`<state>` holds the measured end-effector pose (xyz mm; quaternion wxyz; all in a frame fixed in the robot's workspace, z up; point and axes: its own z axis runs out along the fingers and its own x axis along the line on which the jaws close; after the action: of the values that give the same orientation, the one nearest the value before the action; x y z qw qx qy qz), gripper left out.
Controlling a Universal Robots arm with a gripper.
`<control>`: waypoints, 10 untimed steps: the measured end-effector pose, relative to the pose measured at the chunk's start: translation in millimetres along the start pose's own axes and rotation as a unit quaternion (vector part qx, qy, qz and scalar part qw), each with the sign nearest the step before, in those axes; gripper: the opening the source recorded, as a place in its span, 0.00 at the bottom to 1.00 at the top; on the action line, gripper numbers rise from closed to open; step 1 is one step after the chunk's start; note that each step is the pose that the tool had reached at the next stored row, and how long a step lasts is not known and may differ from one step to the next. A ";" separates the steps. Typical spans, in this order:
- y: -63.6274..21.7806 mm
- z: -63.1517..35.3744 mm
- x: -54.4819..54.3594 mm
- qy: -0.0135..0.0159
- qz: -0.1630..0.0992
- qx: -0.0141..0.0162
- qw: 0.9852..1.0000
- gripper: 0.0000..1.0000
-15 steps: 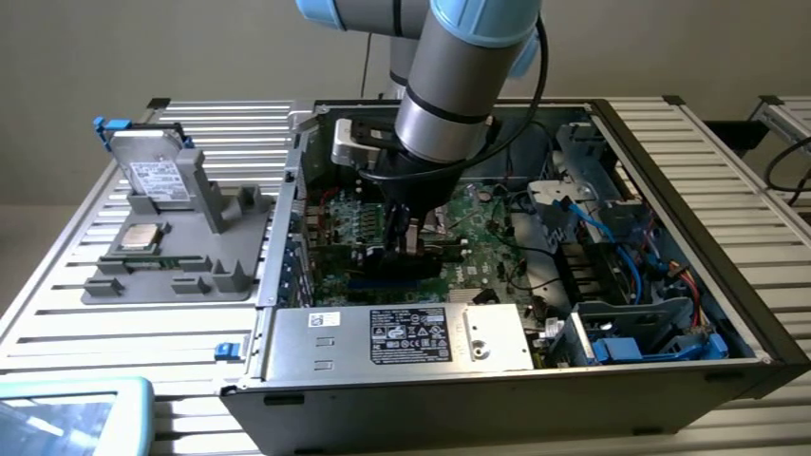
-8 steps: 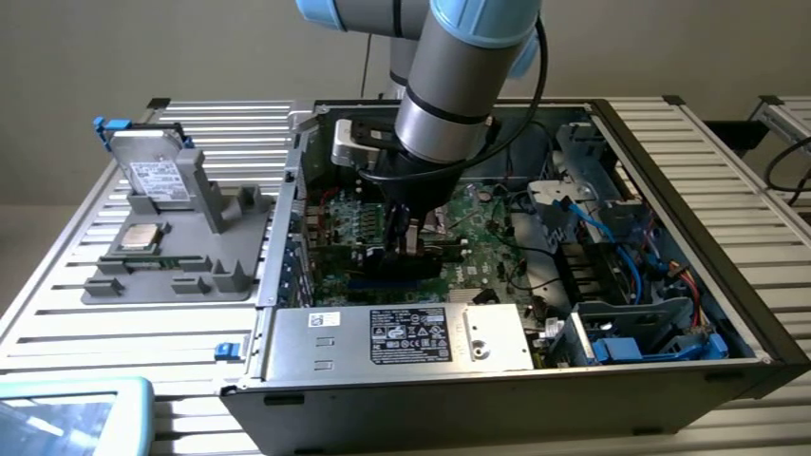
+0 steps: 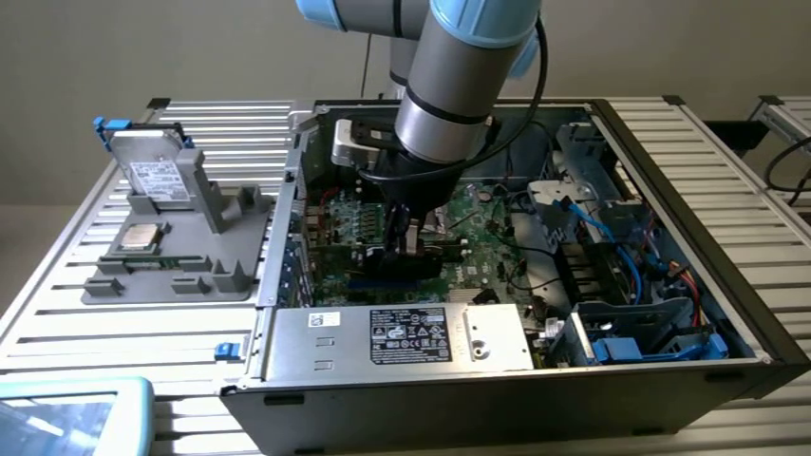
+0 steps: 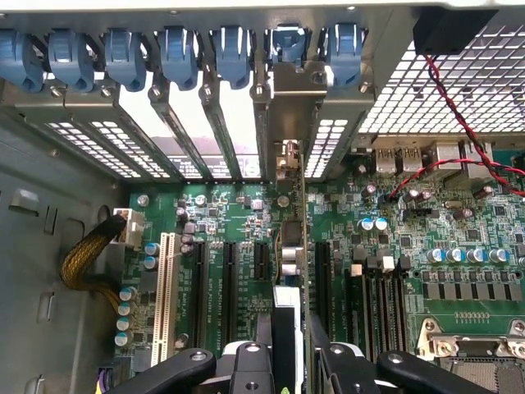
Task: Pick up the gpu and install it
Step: 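Insert the gpu into the slot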
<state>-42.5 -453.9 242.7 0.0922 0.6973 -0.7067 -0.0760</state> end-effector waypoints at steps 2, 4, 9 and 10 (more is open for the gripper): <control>0.0 0.0 0.0 0.000 0.000 0.000 1.000 0.27; 0.1 0.2 0.0 0.000 0.000 0.000 1.000 0.27; 2.0 1.5 0.0 0.000 0.000 0.000 1.000 0.27; 2.0 1.8 0.0 0.000 0.000 0.000 1.000 0.27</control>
<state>-44.9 -453.9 241.5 0.0922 0.6974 -0.7067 -0.0759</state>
